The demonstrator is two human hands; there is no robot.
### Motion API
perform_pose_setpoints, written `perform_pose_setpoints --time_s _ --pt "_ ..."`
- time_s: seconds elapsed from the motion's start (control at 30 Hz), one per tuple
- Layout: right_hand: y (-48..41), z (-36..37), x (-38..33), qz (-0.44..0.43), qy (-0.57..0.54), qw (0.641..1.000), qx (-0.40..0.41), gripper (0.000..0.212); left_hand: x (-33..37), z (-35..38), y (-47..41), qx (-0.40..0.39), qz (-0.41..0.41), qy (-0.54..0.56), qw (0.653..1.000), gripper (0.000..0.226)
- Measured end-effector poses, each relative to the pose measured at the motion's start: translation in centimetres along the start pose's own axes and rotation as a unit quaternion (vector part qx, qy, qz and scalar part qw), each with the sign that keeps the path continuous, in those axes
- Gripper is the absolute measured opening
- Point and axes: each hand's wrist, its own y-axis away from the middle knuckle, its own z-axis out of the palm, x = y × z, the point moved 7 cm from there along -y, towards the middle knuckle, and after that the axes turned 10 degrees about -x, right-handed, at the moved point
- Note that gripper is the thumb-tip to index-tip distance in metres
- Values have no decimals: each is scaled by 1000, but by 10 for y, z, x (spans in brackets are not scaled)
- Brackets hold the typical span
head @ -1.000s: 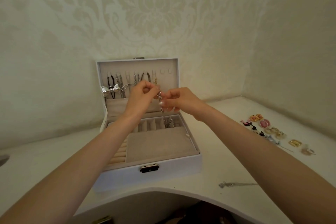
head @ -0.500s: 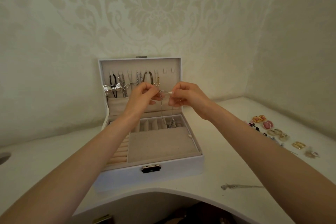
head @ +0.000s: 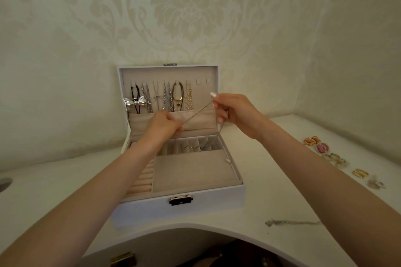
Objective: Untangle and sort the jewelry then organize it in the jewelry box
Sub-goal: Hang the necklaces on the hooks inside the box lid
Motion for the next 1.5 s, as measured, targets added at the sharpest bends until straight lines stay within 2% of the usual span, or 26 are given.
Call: perform_pose_setpoints --time_s 0.03,0.1,0.23,0.3,0.37,0.5,0.6,0.7,0.77,0.9,1.0,1.07,1.17,1.27,1.43,1.5 --pt "-1 -1 -2 -11 -17 1000 3 27 1 3 1 -11 2 -54 998 13" --pt "-3 -3 -8 -30 -48 998 6 21 5 7 4 -30 10 -69 997 13" --pt "-4 -4 -17 -46 -50 998 5 16 18 16 9 -88 28 95 991 6" --pt "-4 -4 -18 -46 -34 998 9 16 23 19 10 -118 34 103 987 9" --pt "-4 -3 -18 -47 -34 998 10 16 27 20 9 -136 58 61 987 10" --pt "-3 -3 -16 -40 -50 998 19 18 31 18 9 -118 109 -59 985 24" --pt "-2 -6 -17 -40 -59 997 30 17 27 18 8 -133 109 -133 976 30" --pt "0 -10 -17 -35 -51 997 48 17 22 14 7 -115 112 -217 963 34" --pt "1 -10 -15 -31 -40 997 52 17 21 11 8 -101 108 -225 963 34" --pt "0 -5 -6 -13 -24 999 32 19 20 12 11 -119 80 -98 985 34" --pt "0 1 0 -2 -19 1000 17 19 27 10 13 -105 90 -43 990 35" --pt "0 3 3 1 -21 1000 18 18 29 13 16 -122 68 1 990 36" --pt "-1 6 6 9 -13 1000 10 21 29 19 20 -167 15 -4 986 35" --pt "0 14 11 29 -8 999 -17 22 29 19 21 -188 -24 55 980 34" --pt "4 31 21 80 -39 993 -73 20 41 15 16 -179 -16 216 960 33" --pt "6 40 27 111 -38 985 -124 33 48 14 16 -182 -4 257 949 33"
